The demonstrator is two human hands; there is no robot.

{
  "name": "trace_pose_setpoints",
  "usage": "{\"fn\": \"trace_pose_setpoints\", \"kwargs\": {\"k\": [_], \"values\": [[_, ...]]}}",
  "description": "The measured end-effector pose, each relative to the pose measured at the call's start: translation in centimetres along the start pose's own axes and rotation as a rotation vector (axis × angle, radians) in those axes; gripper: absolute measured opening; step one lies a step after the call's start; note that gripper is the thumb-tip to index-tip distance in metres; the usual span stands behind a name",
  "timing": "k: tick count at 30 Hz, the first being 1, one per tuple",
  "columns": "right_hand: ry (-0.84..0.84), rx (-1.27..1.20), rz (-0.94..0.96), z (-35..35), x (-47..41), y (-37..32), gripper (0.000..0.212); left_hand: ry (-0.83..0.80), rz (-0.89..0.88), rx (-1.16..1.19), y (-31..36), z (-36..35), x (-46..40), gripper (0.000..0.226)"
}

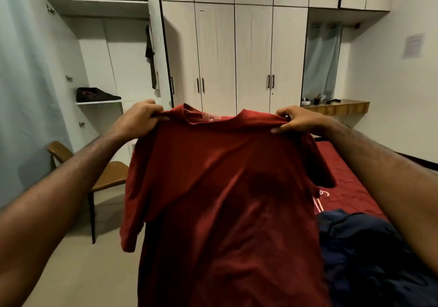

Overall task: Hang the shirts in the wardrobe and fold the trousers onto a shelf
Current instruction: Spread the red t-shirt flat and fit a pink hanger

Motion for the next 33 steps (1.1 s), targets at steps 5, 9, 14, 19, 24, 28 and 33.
{"fn": "trace_pose_setpoints", "kwargs": {"k": [5,9,14,19,24,28,33], "values": [[0.188,-0.024,0.009,0.3,-1.2,2.6,0.025,0.219,0.34,0.484,-4.9,-4.2,1.2,0.016],[0.41,0.128,-0.128,0.5,-3.3,6.5,0.02,0.136,0.192,0.215,-2.7,-8.8,0.8,0.016],[-0.07,-0.319,-0.283,-7.2,-9.5,16.5,0.037,-0.057,0.127,0.03,-5.3,-18.4,-1.5,0.009],[-0.004,-0.352,-0.301,-13.0,-18.1,27.0,0.017,-0.194,0.225,0.137,-11.5,-33.3,-5.4,0.012],[0.013,-0.238,-0.373,-21.1,-27.5,39.9,0.033,-0.363,0.309,0.124,-18.7,-50.2,-7.7,0.027],[0.043,-0.119,-0.484,-27.1,-33.3,47.6,0.048,-0.441,0.376,0.04,-24.3,-59.5,-9.7,0.022],[0.004,-0.034,-0.558,-31.7,-41.5,52.6,0.042,-0.575,0.434,0.038,-30.9,-68.3,-13.2,0.032]]}}
Point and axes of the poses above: each hand's wrist, its own x-axis away from the middle knuckle, its own z-axis out of the back of the hand, y = z × x, the point moved 10 cm from there along -x, towards the middle knuckle, and after that the axes turned 11 degrees about -y, right-handed, at the moved point
